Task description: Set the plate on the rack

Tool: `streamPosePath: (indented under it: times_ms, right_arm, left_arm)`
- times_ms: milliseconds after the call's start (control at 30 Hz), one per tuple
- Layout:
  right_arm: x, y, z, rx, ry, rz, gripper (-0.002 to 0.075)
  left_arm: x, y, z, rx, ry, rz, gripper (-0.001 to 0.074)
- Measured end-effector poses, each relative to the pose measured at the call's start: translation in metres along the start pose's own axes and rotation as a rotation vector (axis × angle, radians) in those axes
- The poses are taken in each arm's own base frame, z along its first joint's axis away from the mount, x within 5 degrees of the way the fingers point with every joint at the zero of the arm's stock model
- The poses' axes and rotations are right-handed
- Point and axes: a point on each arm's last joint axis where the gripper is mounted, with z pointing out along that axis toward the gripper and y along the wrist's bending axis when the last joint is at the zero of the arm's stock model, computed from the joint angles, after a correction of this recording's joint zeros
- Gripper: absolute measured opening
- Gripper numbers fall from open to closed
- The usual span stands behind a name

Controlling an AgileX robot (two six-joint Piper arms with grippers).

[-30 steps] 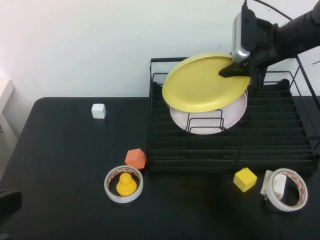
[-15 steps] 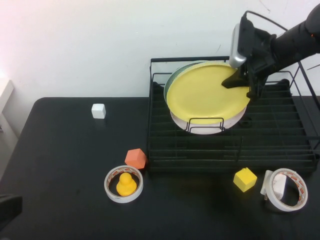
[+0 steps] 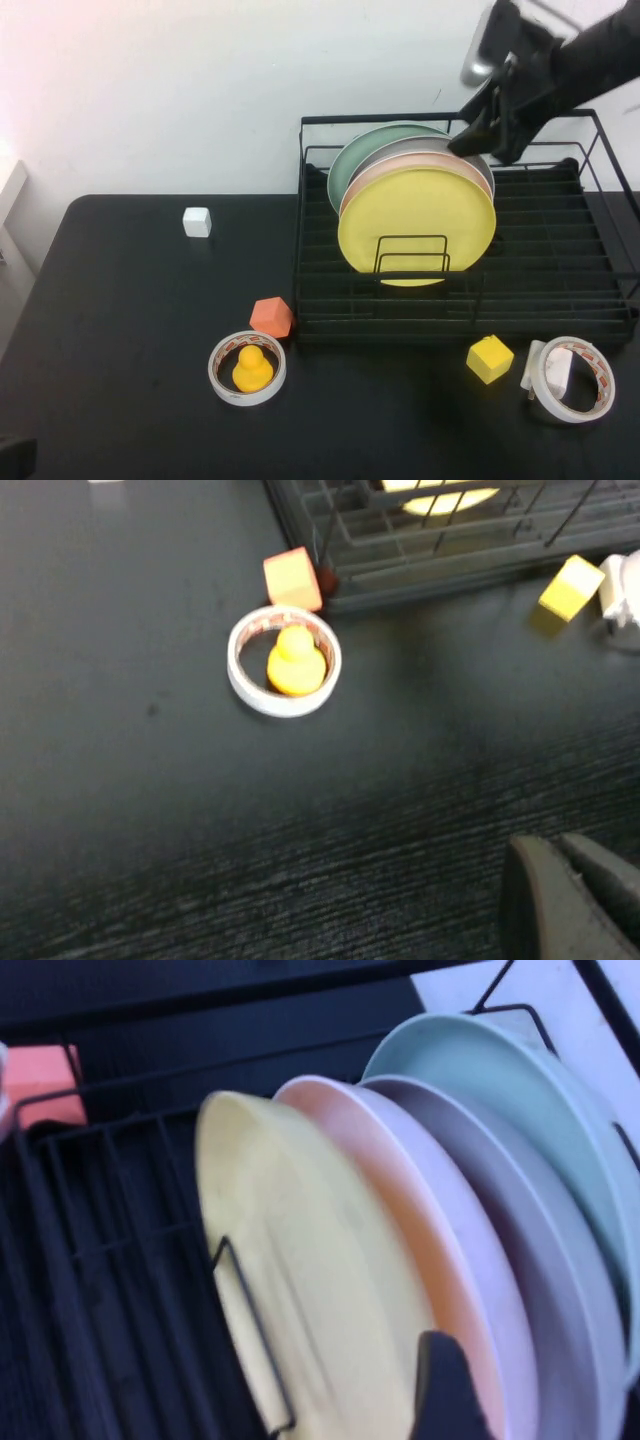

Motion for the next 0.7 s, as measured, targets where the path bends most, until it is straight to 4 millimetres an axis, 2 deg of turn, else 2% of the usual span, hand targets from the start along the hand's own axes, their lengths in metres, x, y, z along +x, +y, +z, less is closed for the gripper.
streamPosePath:
  times_ms: [100,167,367,467,567,700]
  right_arm:
    - [-0.015,0.003,-0.030,0.000,0.038,0.028,0.0371]
    - [-0.026,0.007,-0.053,0.007,0.056,0.047,0.0322]
    - [-0.059,0.030,-0.114,-0.024,-0.010,0.050,0.0066]
    - [-0.079,0.044,-0.139,-0.057,-0.122,0.053,0.0021]
    - [-0.096,0.056,-0.163,-0.071,-0.238,0.051,0.0009]
    - [-0.110,0.075,-0.197,-0.053,-0.311,0.011,0.0009]
  left_arm:
    - [0.017,-0.003,-0.008,-0.001,-0.050,-0.009,-0.0001]
    - [0.034,-0.004,-0.011,-0.002,-0.088,-0.020,-0.0001]
    - [0.084,-0.004,-0.013,0.004,-0.247,-0.091,-0.0001]
    - [0.093,0.000,-0.010,-0.010,-0.301,-0.153,-0.0001]
    - [0.092,0.002,-0.009,-0.027,-0.321,-0.180,-0.0001]
    - [0.091,0.005,-0.008,-0.046,-0.338,-0.191,-0.0001]
